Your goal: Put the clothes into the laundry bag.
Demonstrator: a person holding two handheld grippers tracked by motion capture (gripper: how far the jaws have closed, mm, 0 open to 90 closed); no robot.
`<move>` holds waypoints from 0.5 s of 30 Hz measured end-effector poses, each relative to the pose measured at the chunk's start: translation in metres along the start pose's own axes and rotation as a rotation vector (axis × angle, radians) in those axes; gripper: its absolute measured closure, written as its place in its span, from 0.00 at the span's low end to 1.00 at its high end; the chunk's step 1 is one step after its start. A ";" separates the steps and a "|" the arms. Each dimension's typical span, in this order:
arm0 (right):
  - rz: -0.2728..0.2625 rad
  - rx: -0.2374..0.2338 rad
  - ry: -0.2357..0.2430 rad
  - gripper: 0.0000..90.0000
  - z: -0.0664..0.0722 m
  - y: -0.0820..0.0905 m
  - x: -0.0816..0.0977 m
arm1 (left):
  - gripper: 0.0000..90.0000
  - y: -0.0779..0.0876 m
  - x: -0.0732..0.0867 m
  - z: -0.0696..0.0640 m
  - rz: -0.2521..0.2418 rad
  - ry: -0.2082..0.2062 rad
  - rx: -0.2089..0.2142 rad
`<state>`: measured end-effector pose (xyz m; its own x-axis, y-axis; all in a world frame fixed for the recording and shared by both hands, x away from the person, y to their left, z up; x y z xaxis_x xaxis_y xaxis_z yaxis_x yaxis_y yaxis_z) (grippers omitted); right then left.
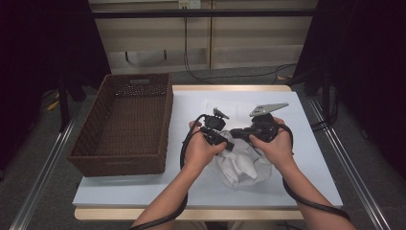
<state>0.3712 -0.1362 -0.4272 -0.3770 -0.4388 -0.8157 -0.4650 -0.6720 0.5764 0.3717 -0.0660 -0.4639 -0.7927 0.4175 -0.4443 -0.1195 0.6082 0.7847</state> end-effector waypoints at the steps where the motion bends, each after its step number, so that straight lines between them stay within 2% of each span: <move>1: -0.001 0.003 -0.002 1.00 0.000 0.000 0.000 | 0.81 0.000 0.000 0.002 -0.004 0.003 -0.005; 4: -0.003 0.006 -0.006 1.00 -0.002 0.002 0.001 | 0.81 0.001 -0.002 0.006 -0.019 0.009 -0.015; 6: -0.004 0.006 -0.006 1.00 -0.002 0.003 0.001 | 0.81 0.001 -0.003 0.007 -0.044 0.030 -0.024; 8: -0.006 0.005 -0.008 1.00 -0.002 0.003 0.001 | 0.81 0.001 -0.004 0.009 -0.053 0.027 -0.038; 11: -0.005 0.005 -0.002 1.00 -0.002 0.002 0.000 | 0.80 0.000 -0.005 0.011 -0.071 0.023 -0.038; 12: -0.006 0.003 -0.002 1.00 -0.002 0.002 0.000 | 0.80 0.000 -0.004 0.013 -0.064 0.009 -0.041; 15: -0.003 0.004 -0.003 1.00 -0.002 0.001 0.000 | 0.80 -0.003 -0.003 0.015 -0.069 0.020 -0.037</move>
<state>0.3721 -0.1384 -0.4269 -0.3783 -0.4348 -0.8172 -0.4696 -0.6707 0.5742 0.3834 -0.0592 -0.4712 -0.7935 0.3619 -0.4893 -0.1956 0.6097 0.7681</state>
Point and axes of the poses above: each handheld gripper's, and its own axes: y roughly backward along the jaws, x roughly out of its underside, z roughly to its left, the point moved 9 cm from there along -y, roughly forward along the jaws, and after that the axes turned 9 degrees about y, right-handed, at the moved point
